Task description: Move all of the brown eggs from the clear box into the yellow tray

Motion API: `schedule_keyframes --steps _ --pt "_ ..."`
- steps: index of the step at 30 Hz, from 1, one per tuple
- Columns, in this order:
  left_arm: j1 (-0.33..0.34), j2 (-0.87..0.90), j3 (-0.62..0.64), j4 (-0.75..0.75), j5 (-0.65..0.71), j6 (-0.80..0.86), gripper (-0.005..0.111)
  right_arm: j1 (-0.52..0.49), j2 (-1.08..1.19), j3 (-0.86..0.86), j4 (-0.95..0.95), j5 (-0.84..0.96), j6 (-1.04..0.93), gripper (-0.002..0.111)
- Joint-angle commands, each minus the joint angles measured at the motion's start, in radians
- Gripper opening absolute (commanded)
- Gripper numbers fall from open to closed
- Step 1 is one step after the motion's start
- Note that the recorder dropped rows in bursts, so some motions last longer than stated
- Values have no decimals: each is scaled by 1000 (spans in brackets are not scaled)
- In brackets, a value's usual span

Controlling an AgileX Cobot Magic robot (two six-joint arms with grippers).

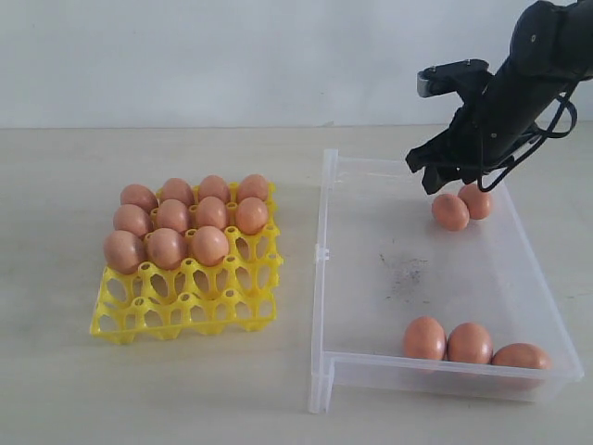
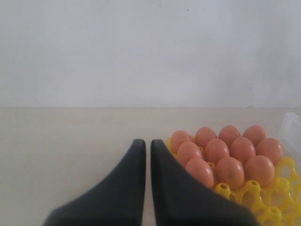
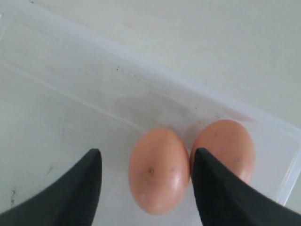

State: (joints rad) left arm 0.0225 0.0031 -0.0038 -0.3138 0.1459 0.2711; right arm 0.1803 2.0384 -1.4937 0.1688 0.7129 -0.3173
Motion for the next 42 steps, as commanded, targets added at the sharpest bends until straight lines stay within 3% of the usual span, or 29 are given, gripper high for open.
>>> schedule_keyframes --steps 1,26,28,29,33,35,37,39,42 --pt "2 -3 4 -5 -14 0 4 -7 -2 -7 2 16 -23 50" --pt "2 -3 4 -5 -14 0 4 -7 165 -7 4 -55 -19 50" --pt "2 -3 4 -5 -14 0 4 -7 166 -7 4 -50 4 35" --pt "2 -3 4 -5 -14 0 4 -7 166 -7 4 -31 -9 5" --pt "2 -3 4 -5 -14 0 4 -7 139 -5 15 -50 -23 0" --pt "2 -3 4 -5 -14 0 4 -7 86 18 119 -113 -101 0" --pt "2 -3 4 -5 -14 0 4 -7 9 87 331 -211 -299 0" --pt "2 -3 4 -5 -14 0 4 -7 -85 199 682 -326 -641 0" --pt "2 -3 4 -5 -14 0 4 -7 -153 303 1201 -295 -1156 0"
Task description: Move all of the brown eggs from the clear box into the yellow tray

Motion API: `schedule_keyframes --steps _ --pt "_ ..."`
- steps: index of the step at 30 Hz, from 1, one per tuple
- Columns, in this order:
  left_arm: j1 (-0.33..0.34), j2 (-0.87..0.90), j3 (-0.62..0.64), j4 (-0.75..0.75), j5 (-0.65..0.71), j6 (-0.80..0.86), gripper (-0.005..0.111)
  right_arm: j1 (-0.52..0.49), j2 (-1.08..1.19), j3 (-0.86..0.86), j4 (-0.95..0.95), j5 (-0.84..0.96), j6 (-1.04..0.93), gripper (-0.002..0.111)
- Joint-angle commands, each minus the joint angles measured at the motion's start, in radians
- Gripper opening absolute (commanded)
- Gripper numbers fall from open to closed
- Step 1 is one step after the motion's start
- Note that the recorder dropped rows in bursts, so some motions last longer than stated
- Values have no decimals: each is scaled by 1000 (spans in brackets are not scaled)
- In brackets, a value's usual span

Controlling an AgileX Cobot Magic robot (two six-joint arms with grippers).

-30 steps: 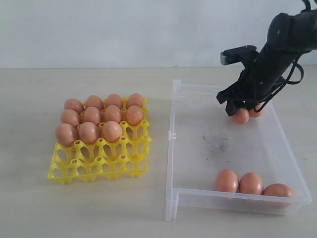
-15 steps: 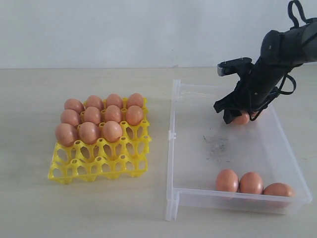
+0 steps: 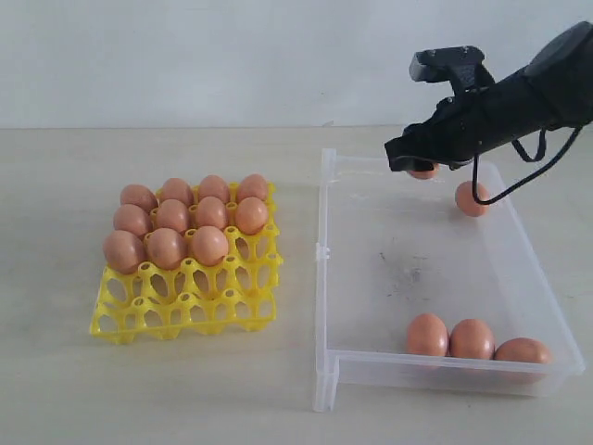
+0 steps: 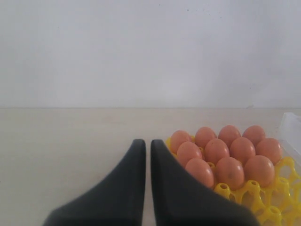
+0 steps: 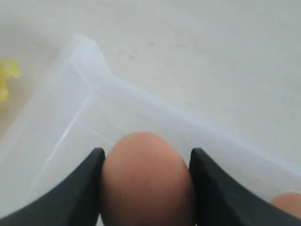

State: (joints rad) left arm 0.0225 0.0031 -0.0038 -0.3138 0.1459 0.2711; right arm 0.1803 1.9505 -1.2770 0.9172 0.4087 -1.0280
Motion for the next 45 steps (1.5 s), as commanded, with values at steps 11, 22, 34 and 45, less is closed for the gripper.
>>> schedule_keyframes --steps 11,22,34,45 --pt "2 -3 4 -5 -14 0 4 196 -64 167 827 354 -1103 0" --pt "2 -3 4 -5 -14 0 4 417 -19 76 827 9 -1085 0" --pt "2 -3 4 -5 -14 0 4 431 -169 67 693 -1215 -1104 0" --pt "2 -3 4 -5 -14 0 4 289 -196 67 827 -1140 -1104 0"
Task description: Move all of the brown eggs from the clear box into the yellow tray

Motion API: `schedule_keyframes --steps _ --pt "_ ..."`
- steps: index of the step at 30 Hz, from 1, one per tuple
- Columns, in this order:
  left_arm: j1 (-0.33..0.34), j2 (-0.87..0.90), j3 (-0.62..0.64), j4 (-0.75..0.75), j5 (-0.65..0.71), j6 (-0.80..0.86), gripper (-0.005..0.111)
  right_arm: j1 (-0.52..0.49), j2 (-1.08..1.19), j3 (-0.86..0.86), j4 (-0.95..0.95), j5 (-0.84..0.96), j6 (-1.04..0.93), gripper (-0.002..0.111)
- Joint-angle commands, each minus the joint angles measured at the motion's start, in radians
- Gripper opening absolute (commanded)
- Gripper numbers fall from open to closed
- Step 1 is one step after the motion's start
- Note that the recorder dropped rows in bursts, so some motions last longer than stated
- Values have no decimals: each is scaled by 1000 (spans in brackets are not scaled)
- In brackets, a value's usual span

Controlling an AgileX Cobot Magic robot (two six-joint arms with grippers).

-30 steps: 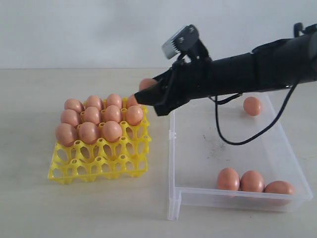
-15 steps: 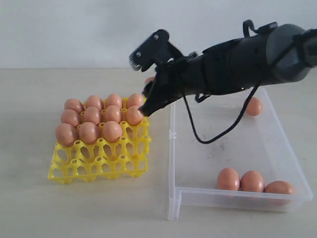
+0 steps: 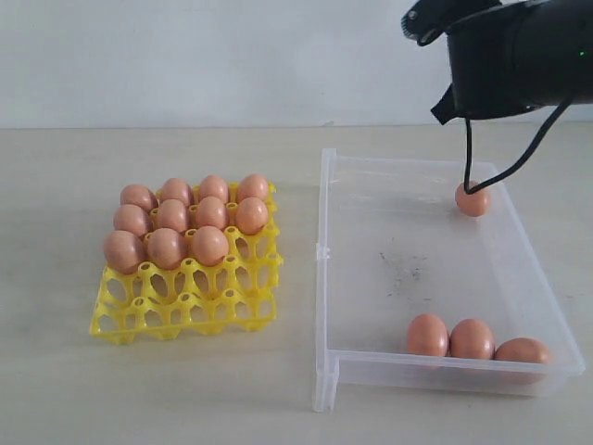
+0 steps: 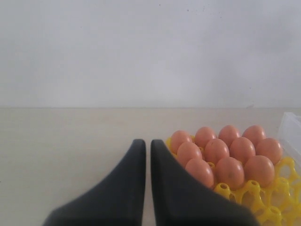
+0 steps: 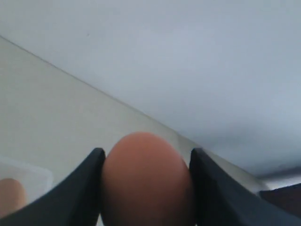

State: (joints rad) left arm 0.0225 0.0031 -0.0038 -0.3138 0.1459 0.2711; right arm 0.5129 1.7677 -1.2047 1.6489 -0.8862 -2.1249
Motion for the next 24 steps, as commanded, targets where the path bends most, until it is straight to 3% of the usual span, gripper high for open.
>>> schedule_keyframes --steps 1,7,13,16,19,24 --pt "2 -3 4 -5 -14 0 4 -46 -15 6 95 208 8 0" --pt "2 -3 4 -5 -14 0 4 -20 -15 35 95 680 101 0" --pt "2 -3 4 -5 -14 0 4 -14 -15 35 91 1313 316 0" --pt "2 -3 4 -5 -14 0 4 -14 -15 35 -144 1519 471 0" --pt "2 -3 4 -5 -14 0 4 -14 -15 35 -454 1523 666 0" --pt "2 -3 4 -5 -14 0 4 -16 -13 48 -969 1145 1169 0"
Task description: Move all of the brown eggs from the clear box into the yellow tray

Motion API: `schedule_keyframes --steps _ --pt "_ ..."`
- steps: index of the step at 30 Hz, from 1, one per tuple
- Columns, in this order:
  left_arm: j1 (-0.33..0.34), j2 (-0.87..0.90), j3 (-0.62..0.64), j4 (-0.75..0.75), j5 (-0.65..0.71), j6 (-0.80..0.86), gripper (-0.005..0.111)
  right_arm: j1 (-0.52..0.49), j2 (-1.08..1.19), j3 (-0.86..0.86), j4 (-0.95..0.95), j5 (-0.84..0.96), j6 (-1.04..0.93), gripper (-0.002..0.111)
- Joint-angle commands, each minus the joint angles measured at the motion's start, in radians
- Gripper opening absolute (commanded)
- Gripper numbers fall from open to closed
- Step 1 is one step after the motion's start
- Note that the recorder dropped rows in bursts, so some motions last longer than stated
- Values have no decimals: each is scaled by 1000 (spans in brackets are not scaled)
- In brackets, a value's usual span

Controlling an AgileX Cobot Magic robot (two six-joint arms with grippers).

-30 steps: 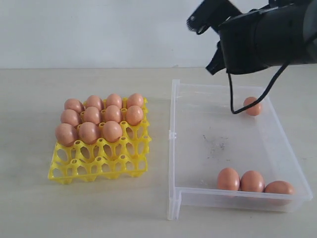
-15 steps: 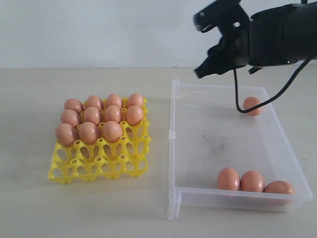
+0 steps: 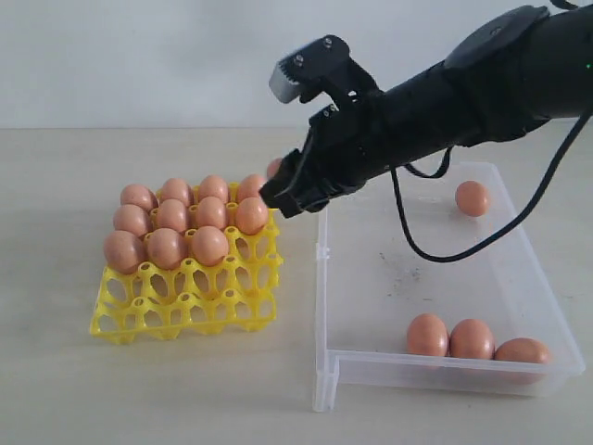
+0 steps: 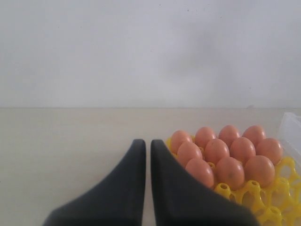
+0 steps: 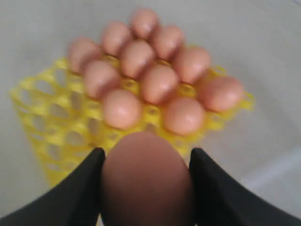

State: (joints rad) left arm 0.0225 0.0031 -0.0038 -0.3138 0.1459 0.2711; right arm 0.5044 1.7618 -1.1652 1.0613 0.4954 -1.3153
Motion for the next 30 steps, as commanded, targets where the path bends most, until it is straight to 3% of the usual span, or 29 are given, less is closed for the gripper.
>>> schedule_keyframes --steps 1,10,13,18,21,25,30 --pt "2 -3 4 -5 -14 0 4 -8 -7 17 -440 -289 422 0" --pt "2 -3 4 -5 -14 0 4 40 12 135 -501 -742 502 0" --pt "2 -3 4 -5 -14 0 4 68 53 142 -731 -841 766 0" --pt "2 -3 4 -5 -14 0 4 73 164 142 -1386 -1215 1483 0" --pt "2 -3 4 -5 -14 0 4 72 233 142 -1489 -1443 1545 0" --pt "2 -3 4 -5 -14 0 4 72 309 127 -1526 -1463 1573 0" --pt "2 -3 4 -5 -14 0 4 68 386 32 -1828 -1473 1728 0"
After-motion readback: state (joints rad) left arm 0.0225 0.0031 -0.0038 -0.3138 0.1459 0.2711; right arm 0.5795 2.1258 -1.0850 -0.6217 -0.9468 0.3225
